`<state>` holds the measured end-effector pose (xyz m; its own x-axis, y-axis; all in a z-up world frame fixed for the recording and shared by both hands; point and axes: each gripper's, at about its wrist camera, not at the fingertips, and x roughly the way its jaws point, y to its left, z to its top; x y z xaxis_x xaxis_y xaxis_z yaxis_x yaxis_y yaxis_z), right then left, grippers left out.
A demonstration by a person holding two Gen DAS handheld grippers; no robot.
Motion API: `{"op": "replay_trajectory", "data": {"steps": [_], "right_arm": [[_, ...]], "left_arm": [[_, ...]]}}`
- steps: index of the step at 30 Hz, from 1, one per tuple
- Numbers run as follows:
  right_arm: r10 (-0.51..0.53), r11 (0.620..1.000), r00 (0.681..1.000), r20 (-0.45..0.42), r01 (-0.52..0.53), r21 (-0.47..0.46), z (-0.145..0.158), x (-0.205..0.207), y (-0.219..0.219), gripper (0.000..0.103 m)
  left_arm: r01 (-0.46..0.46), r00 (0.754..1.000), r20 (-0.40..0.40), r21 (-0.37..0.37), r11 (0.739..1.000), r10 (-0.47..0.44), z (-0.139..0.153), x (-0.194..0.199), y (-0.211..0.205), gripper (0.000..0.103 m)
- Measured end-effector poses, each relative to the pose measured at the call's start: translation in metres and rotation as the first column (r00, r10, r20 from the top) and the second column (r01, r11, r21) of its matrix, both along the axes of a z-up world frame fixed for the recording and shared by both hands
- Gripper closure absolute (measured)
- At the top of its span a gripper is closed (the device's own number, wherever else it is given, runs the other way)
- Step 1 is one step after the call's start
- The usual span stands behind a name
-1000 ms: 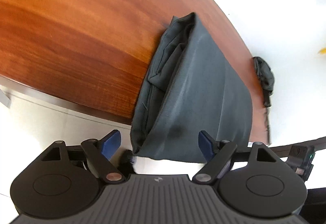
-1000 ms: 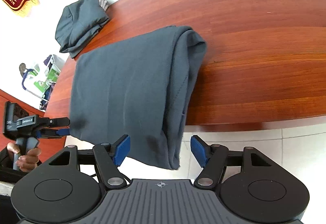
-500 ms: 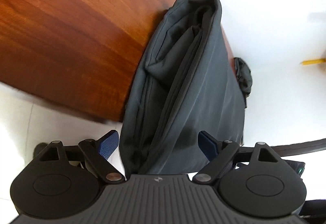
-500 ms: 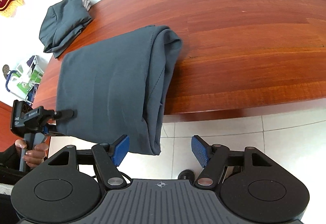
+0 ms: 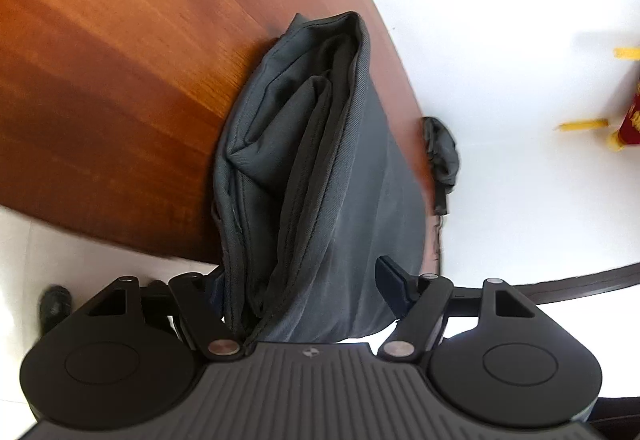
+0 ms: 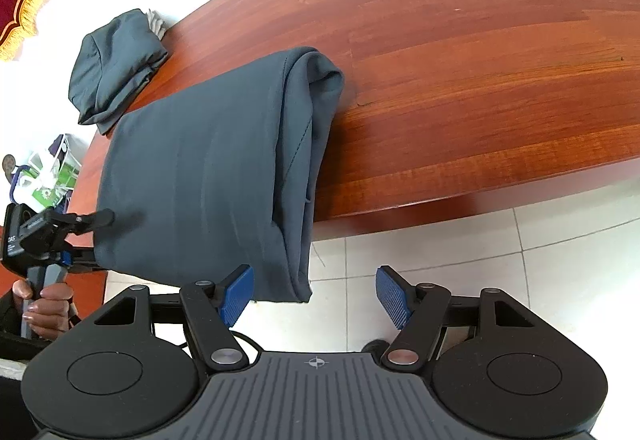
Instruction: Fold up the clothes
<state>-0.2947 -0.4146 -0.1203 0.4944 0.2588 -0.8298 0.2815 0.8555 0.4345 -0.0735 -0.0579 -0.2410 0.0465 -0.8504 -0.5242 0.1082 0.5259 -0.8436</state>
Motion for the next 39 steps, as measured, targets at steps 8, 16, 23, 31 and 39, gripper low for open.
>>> {"op": "replay_trajectory", "data": {"steps": [8, 16, 23, 31, 39], "right_arm": [[-0.044, 0.996, 0.998, 0.043, 0.040, 0.077, -0.008, 0.003, -0.010, 0.026], [-0.161, 0.950, 0.982, 0.095, 0.128, 0.284, -0.039, -0.003, -0.023, 0.015], [-0.214, 0.882, 0.969, 0.120, 0.139, 0.450, -0.079, -0.002, -0.026, 0.007], [-0.224, 0.808, 0.964, 0.143, 0.102, 0.580, -0.117, 0.007, -0.030, 0.004], [-0.212, 0.757, 0.961, 0.178, 0.047, 0.652, -0.131, 0.024, -0.013, 0.010]], "left_arm": [[0.027, 0.999, 0.015, 0.175, 0.984, -0.031, 0.014, 0.005, -0.017, 0.065], [0.056, 0.997, 0.018, 0.410, 0.910, -0.070, 0.039, 0.007, -0.038, 0.072], [0.107, 0.989, 0.017, 0.607, 0.788, -0.147, 0.055, 0.007, -0.067, 0.071], [0.140, 0.984, -0.011, 0.658, 0.740, -0.177, 0.049, 0.018, -0.086, 0.071], [0.138, 0.980, 0.011, 0.683, 0.718, -0.198, 0.051, 0.023, -0.124, 0.068]]}}
